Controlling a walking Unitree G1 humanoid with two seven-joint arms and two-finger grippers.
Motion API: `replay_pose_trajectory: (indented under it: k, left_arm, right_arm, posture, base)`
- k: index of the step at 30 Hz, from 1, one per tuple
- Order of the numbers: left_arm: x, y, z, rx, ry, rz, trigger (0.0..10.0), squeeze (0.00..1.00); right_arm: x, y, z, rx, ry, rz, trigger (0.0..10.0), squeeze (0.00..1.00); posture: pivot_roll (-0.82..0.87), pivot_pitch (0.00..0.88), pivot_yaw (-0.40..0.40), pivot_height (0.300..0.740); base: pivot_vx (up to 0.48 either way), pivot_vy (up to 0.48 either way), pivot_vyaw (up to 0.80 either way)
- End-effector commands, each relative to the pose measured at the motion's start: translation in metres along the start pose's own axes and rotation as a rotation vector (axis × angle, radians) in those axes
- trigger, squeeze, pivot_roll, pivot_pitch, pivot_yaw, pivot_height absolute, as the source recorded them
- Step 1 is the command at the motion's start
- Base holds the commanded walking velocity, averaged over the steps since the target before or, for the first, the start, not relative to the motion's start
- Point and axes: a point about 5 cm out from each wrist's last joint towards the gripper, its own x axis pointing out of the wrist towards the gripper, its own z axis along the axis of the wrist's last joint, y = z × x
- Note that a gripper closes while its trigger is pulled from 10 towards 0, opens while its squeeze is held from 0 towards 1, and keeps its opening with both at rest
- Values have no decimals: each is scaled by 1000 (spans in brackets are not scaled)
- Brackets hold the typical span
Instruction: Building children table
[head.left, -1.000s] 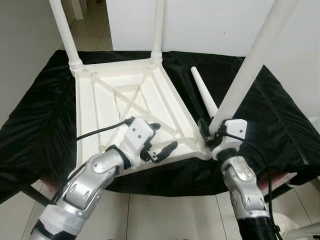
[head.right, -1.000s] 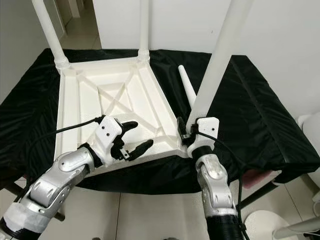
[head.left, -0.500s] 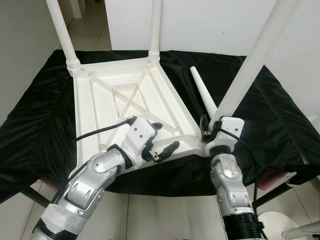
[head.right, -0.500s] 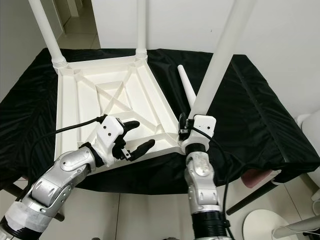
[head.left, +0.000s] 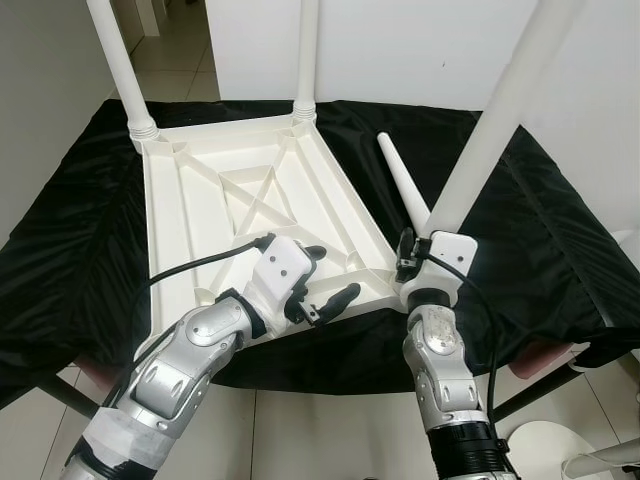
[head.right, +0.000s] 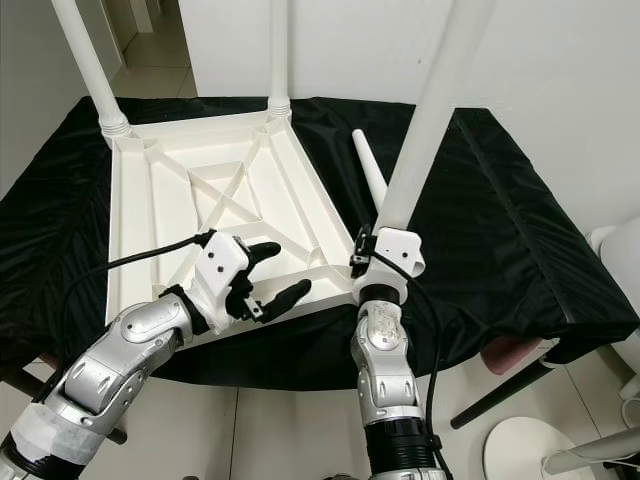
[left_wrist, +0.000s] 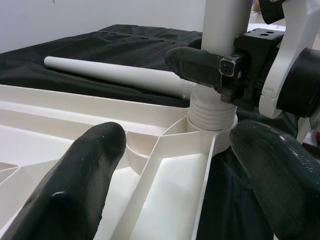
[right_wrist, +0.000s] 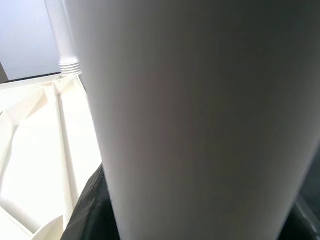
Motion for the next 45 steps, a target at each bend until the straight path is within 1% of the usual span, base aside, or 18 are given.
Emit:
replay_pose_trajectory:
  k: [1,9,20,21,22,24,27,33,35,36,39,40,41,42,43,44,45]
  left_arm:
    - [1,-9,2,0,-7,-103,10000,0]
    - [1,-9,2,1,-8,-102,10000,0]
    - [2,-9,2,-3,-9,-103,10000,0]
    - [2,-9,2,-3,-10,-103,10000,0]
    - [2,-9,2,-3,-10,-103,10000,0]
    - [2,-9,3,-4,-11,-101,10000,0]
    - [2,-9,3,-5,-12,-100,10000,0]
    - [1,-9,3,-6,-10,-96,10000,0]
    - [2,-9,3,-8,-12,-95,10000,0]
    - [2,-9,3,-8,-13,-94,10000,0]
    - [2,-9,3,-7,-13,-93,10000,0]
    - [2,-9,4,-7,-13,-93,10000,0]
    - [2,-9,4,-7,-13,-93,10000,0]
    - [2,-9,4,-10,-14,-92,10000,0]
    - [2,-9,4,-11,-15,-91,10000,0]
    - [2,-9,4,-11,-15,-91,10000,0]
    - [2,-9,4,-11,-15,-90,10000,0]
  right_arm:
    - [-1,6,-11,-20,58,18,10000,0]
    - [-1,7,-12,-19,59,14,10000,0]
    - [-1,5,-13,-25,57,-5,10000,0]
    - [-1,2,-12,-20,59,-34,10000,0]
    - [-1,2,-12,-20,59,-34,10000,0]
    - [-1,-3,-10,-14,43,-116,10000,0]
    - [1,-7,-8,-15,32,-143,10000,0]
    - [6,-7,-5,-36,10,-130,10000,0]
    - [6,-6,-4,-28,1,-115,10000,0]
    - [7,-6,-2,-16,-12,-104,10000,565]
    - [6,-7,0,-7,-24,-101,10000,565]
    - [7,-7,3,7,-48,-70,10000,1000]
    - [7,-7,3,7,-48,-70,10000,1000]
    - [7,-7,7,3,-72,-19,10000,1000]
    - [7,-6,11,19,-83,40,10000,0]
    - [7,-6,11,19,-83,40,10000,0]
    - [7,-6,13,30,-88,78,10000,0]
  posture:
    - [14,42,-27,740]
    - [14,40,-27,740]
    - [14,40,-26,740]
    - [14,41,-26,740]
    - [14,41,-26,740]
    - [17,43,-27,740]
    - [17,44,-27,740]
    - [21,45,-27,740]
    - [21,46,-28,740]
    - [21,46,-28,740]
    - [22,46,-27,740]
    - [22,47,-27,740]
    - [22,47,-27,740]
    - [21,48,-26,740]
    - [21,48,-27,740]
    - [21,48,-27,740]
    - [21,48,-27,740]
  base:
    - [0,0,0]
    - [0,0,0]
    - [0,0,0]
    - [0,0,0]
    - [0,0,0]
    - [0,0,0]
    - [0,0,0]
    - [0,0,0]
    - [0,0,0]
    - [0,0,0]
    - [0,0,0]
    - [0,0,0]
    - [0,0,0]
    - [0,0,0]
    - [0,0,0]
    - [0,0,0]
    - [0,0,0]
